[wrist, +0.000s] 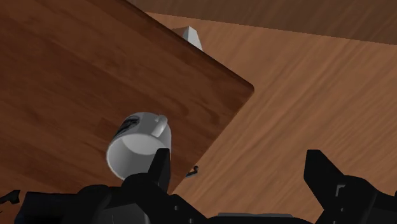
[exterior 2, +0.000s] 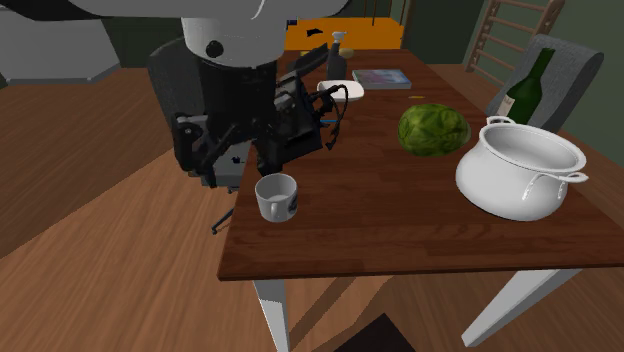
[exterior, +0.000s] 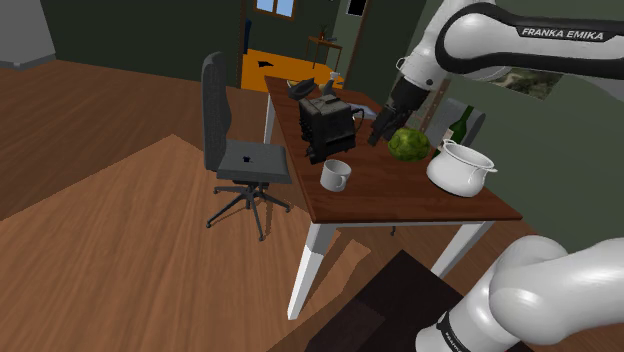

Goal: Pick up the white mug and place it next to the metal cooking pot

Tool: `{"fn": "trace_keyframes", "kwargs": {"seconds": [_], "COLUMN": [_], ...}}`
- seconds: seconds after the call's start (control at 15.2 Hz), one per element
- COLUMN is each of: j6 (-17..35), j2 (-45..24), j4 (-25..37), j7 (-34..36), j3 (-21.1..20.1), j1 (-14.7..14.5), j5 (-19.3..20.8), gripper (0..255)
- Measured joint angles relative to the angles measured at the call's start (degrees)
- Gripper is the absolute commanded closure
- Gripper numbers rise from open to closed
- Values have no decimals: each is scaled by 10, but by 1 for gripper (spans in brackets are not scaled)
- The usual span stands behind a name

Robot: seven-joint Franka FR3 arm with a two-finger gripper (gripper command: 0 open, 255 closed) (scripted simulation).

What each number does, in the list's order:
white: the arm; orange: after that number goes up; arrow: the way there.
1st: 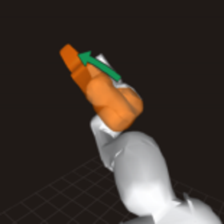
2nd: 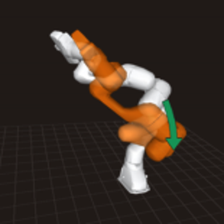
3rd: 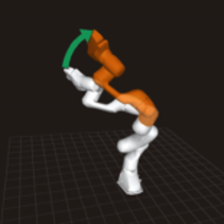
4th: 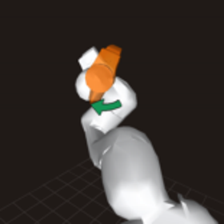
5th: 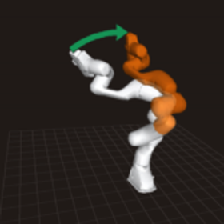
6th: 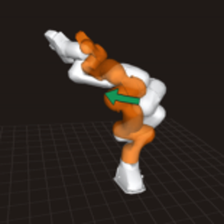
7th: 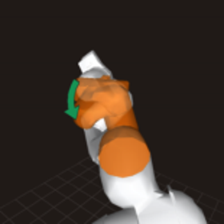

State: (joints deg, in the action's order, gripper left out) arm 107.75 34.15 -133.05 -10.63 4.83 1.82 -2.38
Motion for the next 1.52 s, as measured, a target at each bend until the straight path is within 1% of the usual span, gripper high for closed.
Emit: {"fn": "trace_keyframes", "kwargs": {"seconds": [0.4,0.73,0.92,1.19,1.39,1.52], "j6": [86,143,176,203,221,230], "j2": [-100,-197,-251,-329,-401,-424], "j4": [7,39,55,96,141,152], "j7": [-48,-94,-124,-166,-197,-208], "j3": [38,70,86,104,110,111], "j1": [7,12,15,22,30,35], "j5": [-1,-15,-30,-58,-86,-96], "gripper": [0,0,0,0,0,0]}}
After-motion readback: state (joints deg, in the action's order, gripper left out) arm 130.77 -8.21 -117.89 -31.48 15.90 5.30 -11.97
